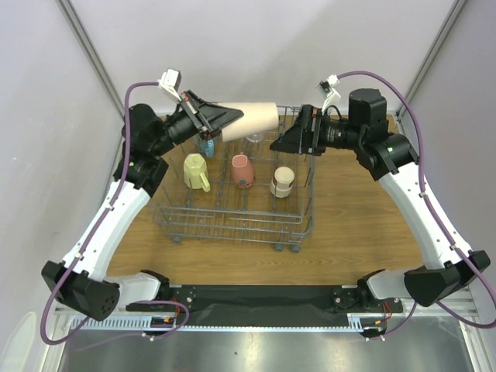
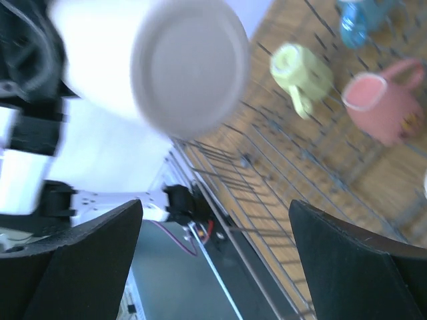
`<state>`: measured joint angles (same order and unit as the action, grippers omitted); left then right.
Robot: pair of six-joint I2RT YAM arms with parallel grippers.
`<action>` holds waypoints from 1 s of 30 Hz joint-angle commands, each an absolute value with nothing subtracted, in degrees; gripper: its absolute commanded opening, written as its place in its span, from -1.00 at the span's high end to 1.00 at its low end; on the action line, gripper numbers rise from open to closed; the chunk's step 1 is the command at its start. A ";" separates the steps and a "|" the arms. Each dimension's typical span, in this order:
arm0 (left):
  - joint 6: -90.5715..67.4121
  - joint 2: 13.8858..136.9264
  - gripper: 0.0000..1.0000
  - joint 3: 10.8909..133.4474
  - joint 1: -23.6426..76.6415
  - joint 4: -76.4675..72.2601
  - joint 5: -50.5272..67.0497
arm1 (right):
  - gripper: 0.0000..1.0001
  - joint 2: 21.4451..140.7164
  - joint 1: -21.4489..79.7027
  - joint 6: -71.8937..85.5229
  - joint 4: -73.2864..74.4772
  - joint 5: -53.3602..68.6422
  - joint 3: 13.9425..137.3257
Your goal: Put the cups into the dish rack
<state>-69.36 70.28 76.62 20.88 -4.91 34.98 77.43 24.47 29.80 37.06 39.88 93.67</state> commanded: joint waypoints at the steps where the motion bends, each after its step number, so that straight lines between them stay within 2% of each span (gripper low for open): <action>1: -74.09 71.62 0.99 79.80 22.50 -16.52 37.88 | -0.99 74.18 22.77 38.11 21.32 45.87 92.29; 4: -75.40 72.68 1.00 80.16 22.76 -17.75 37.97 | -0.99 72.86 20.93 44.53 12.08 47.63 89.30; 10: -81.37 74.35 0.99 78.85 23.29 -25.48 38.85 | -0.99 74.44 19.69 50.44 3.09 48.95 87.98; 20: -87.63 74.79 0.99 73.21 25.13 -33.57 37.79 | -0.97 76.64 19.60 55.10 -1.93 45.53 87.54; 30: -88.15 76.11 0.99 73.39 25.49 -34.45 38.50 | -0.74 78.57 21.09 56.16 -2.72 45.70 87.98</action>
<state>-87.02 75.79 72.84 25.12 -29.71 37.82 78.63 20.53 55.68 0.51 45.87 87.83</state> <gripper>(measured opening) 0.124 0.889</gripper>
